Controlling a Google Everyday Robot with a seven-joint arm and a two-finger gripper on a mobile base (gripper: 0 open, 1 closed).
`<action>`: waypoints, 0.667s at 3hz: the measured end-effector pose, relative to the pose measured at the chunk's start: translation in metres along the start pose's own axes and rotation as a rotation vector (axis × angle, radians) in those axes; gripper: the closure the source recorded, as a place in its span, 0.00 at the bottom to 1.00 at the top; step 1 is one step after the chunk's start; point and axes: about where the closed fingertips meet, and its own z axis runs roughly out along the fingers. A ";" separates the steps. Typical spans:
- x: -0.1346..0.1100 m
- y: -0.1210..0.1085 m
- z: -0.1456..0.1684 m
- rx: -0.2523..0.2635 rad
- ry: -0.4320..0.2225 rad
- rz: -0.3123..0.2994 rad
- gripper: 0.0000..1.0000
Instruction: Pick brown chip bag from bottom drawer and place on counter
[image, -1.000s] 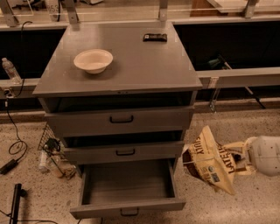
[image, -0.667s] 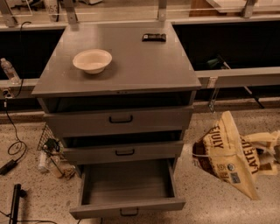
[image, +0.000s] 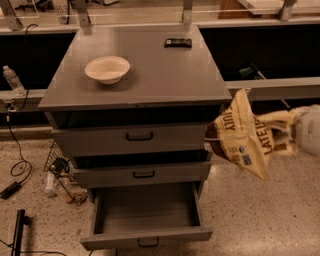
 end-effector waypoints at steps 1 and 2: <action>0.022 -0.076 0.025 0.056 0.001 -0.100 1.00; 0.054 -0.139 0.050 0.093 0.011 -0.149 1.00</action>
Offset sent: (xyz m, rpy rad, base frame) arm 0.2177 0.0698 0.1197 0.0430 -0.2445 -0.0081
